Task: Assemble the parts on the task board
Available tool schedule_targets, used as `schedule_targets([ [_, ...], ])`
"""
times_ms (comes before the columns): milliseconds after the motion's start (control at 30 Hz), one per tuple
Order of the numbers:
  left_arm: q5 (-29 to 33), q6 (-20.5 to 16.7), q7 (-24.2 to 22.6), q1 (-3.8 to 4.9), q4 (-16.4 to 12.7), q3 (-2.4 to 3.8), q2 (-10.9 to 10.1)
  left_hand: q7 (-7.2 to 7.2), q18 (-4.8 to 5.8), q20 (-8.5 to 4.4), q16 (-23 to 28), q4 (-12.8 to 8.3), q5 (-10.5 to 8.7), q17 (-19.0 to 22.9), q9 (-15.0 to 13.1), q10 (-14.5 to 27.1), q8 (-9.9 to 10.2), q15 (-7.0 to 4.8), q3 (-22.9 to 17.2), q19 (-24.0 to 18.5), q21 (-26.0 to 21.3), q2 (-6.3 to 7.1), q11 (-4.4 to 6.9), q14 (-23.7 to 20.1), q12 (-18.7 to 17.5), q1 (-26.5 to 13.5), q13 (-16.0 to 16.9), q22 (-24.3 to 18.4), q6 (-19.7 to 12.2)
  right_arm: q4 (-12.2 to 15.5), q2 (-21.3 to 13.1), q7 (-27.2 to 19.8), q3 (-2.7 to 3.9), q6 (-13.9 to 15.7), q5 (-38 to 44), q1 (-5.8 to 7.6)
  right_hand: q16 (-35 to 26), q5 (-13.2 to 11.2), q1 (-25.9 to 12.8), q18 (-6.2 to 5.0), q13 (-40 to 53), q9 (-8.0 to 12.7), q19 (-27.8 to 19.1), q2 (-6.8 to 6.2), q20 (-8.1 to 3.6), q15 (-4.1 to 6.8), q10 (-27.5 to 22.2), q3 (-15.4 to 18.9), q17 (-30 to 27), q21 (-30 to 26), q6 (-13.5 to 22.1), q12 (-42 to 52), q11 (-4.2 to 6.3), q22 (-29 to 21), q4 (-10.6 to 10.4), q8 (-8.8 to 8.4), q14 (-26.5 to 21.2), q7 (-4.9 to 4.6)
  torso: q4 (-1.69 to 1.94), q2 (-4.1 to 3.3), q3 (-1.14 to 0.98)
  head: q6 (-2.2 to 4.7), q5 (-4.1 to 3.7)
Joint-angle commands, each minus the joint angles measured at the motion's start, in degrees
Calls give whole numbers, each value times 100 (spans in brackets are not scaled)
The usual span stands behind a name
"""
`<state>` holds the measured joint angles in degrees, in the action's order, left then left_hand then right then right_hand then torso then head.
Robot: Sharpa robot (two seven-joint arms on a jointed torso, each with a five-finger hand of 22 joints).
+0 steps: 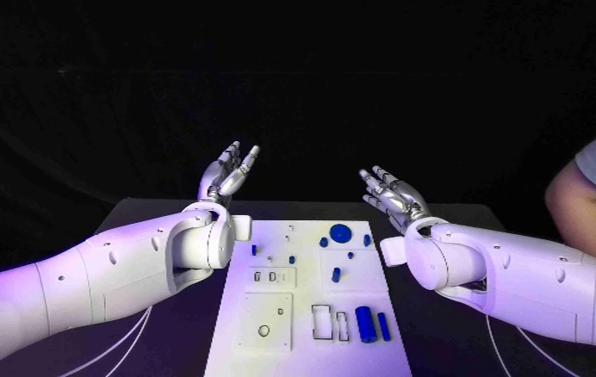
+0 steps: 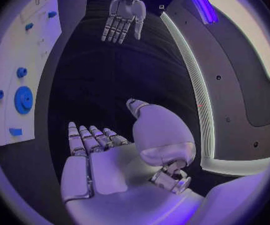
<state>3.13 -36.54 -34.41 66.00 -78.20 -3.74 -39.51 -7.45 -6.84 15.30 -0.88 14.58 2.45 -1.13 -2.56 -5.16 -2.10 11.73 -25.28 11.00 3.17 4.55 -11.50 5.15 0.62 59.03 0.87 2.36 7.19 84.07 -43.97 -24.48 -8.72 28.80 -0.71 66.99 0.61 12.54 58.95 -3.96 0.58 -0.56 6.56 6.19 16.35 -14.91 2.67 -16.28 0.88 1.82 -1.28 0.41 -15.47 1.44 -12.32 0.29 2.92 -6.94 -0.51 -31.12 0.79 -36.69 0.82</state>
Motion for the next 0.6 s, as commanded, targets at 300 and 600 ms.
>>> schedule_targets([
  [300,60,713,-168,34,-10,2,-235,-955,19,126,-859,-516,44,-567,-498,-1827,-686,239,-238,2184,1159,77,-397,2444,373,902,202,531,1617,-456,-7,317,-147,-529,1914,243,1147,-84,1628,-410,303,-798,2815,-860,21,238,3955,-552,699,1126,-2829,737,154,448,1550,1230,3634,-913,-39,-57,-12,-104,15],
  [600,-349,1135,110,60,-291,4,-481,-681,-377,-74,-1787,-913,44,-1045,-1021,-4790,-1627,-314,-492,3763,1936,229,24,4741,939,1394,314,730,3868,-748,30,788,-135,-446,3774,430,1526,-52,1534,-659,315,-980,4169,-1169,-174,667,5481,-1003,911,1658,-4467,653,504,553,1703,1633,5206,-649,-18,-214,-44,-99,9],
])
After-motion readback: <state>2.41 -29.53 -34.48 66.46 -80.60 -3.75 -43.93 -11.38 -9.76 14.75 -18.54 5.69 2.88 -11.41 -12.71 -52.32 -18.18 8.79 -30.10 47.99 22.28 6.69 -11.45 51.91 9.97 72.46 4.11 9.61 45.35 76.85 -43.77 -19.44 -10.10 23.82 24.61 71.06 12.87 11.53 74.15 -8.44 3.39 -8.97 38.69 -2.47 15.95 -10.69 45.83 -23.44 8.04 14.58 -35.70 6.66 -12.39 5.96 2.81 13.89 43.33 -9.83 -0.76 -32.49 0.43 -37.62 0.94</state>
